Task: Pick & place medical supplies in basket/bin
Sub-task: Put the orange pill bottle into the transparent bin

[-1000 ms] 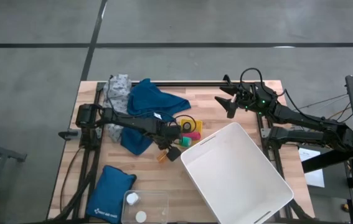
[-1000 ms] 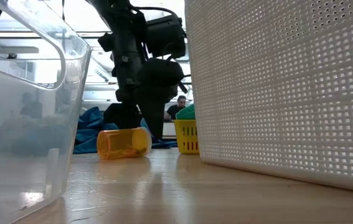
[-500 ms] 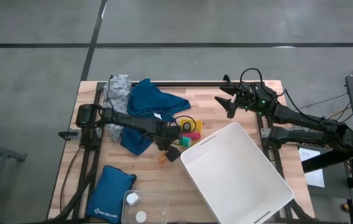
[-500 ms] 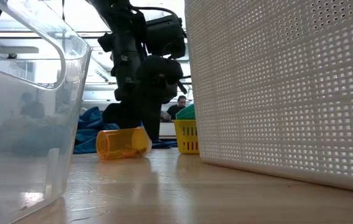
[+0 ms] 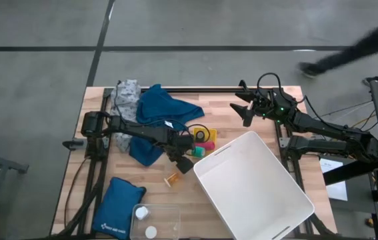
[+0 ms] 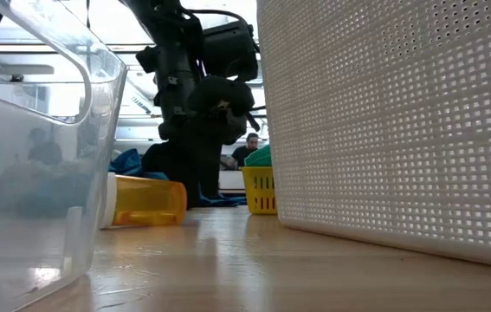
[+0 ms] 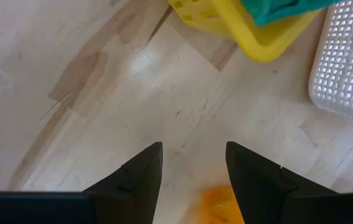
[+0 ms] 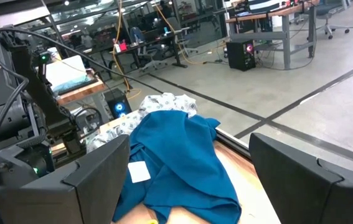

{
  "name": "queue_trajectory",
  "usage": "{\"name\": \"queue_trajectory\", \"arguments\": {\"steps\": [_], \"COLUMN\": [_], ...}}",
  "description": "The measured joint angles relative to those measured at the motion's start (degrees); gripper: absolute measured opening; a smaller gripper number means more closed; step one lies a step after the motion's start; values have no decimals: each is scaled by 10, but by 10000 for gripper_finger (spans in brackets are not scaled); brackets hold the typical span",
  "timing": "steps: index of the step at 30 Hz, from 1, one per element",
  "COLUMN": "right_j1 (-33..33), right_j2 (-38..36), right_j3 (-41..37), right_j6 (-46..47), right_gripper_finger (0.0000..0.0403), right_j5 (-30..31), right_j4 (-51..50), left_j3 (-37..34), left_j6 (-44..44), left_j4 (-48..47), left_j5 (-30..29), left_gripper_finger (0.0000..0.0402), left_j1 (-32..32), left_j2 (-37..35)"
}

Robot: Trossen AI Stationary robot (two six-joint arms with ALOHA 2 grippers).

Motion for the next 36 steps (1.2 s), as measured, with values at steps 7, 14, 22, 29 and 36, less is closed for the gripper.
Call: {"name": "queue_trajectory", "arguments": {"steps": [7,14,22,29,36], "right_j1": [0,0,0,0,0], "right_j2": [0,0,0,0,0], "right_j3": [0,0,0,0,0], "right_j6": [0,0,0,0,0], "right_gripper_finger": [325,325,325,325,325], "right_j5": [0,0,0,0,0], "right_j4": [0,0,0,0,0], "left_j3": [0,0,0,-14,-83], "left_j6": [2,1,-90,-178,-252], "left_j4": [-12,-24,-132,-181,-81], "left_j5": [37,27,-15,-99,-130], "left_gripper_finger": [179,179,216,271,320], "left_j1": [0,-3,-41,-99,-158], "left_j2": [-1,-46,-159,-234,-261]}}
